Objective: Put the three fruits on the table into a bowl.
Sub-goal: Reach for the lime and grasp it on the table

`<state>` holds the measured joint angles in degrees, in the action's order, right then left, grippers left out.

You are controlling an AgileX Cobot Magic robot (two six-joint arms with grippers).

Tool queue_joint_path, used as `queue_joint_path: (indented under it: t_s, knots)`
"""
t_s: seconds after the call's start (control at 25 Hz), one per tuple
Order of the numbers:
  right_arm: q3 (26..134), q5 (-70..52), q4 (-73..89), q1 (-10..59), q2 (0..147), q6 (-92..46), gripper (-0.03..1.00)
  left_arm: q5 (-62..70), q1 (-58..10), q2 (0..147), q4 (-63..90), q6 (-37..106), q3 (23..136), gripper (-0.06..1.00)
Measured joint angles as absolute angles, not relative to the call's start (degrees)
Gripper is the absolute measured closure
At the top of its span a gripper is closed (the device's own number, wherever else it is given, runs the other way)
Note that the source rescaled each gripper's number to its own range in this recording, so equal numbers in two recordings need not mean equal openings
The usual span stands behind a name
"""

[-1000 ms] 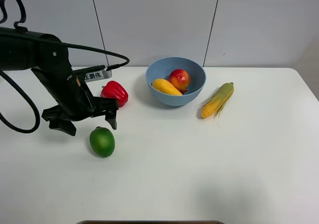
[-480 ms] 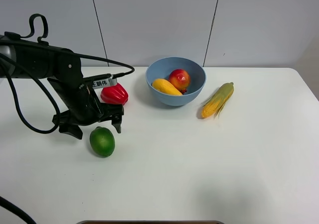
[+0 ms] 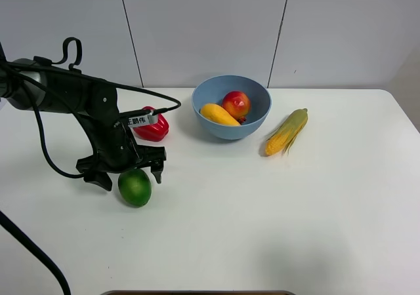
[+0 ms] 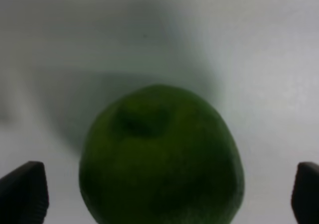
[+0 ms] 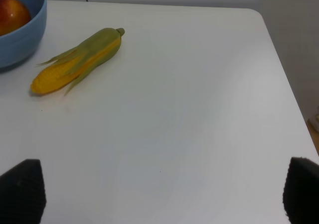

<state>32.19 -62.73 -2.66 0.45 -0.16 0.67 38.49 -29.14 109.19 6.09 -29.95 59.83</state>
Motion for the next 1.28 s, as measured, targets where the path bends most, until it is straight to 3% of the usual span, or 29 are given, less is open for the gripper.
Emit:
queue_joint_path:
  t_s: [0.76, 0.84, 0.96, 1.08, 1.2, 1.28]
  knots:
    - [32.2, -62.7, -2.7, 0.5, -0.2, 0.7, 0.08, 35.6, -29.1, 115.3, 4.1, -30.0, 59.9, -0.04]
    - [32.2, -62.7, -2.7, 0.5, -0.2, 0.7, 0.08, 35.5, -29.1, 115.6, 4.1, -30.1, 59.9, 0.10]
    - [32.2, -62.7, -2.7, 0.5, -0.2, 0.7, 0.08, 35.5, -29.1, 115.7, 3.9, -30.3, 59.9, 0.46]
    - [32.2, -62.7, -2.7, 0.5, -0.2, 0.7, 0.08, 35.5, -29.1, 115.7, 3.9, -30.4, 59.9, 0.74]
    - [32.2, -62.7, -2.7, 0.5, -0.2, 0.7, 0.08, 35.5, -29.1, 115.7, 3.9, -30.4, 59.9, 0.93]
    - [32.2, -62.7, -2.7, 0.5, -0.2, 0.7, 0.08, 35.7, -29.1, 115.7, 3.9, -30.4, 59.9, 0.94]
